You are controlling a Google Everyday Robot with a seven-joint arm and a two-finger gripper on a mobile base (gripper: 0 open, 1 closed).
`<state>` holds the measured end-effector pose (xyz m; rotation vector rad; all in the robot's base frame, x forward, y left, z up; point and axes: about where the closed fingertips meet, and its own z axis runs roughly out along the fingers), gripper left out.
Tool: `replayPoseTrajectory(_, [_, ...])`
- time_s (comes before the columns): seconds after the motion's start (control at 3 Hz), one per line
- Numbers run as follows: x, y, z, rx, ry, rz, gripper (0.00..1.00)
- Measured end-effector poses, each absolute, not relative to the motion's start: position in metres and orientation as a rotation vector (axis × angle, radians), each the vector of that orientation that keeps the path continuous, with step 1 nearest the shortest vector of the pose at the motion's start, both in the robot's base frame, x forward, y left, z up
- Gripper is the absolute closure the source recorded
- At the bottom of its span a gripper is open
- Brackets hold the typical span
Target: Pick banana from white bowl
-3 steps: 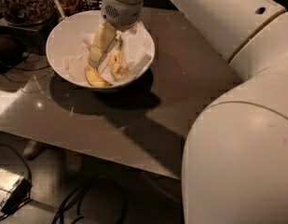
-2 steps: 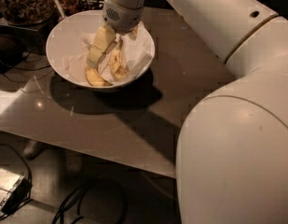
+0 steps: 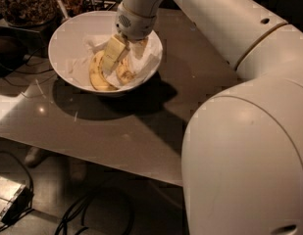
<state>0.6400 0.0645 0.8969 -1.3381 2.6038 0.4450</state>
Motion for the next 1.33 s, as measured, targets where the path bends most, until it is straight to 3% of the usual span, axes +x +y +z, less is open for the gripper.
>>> replayPoseTrajectory(0.33, [0.642,0.063,0.894,-1.304,2.63,0.461,0.41])
replayPoseTrajectory(0.67, [0.644,0.067,0.892,-1.302,2.639,0.467,0.47])
replayPoseTrajectory(1.33, [0.655,0.07,0.872,-1.299,2.691,0.486,0.45])
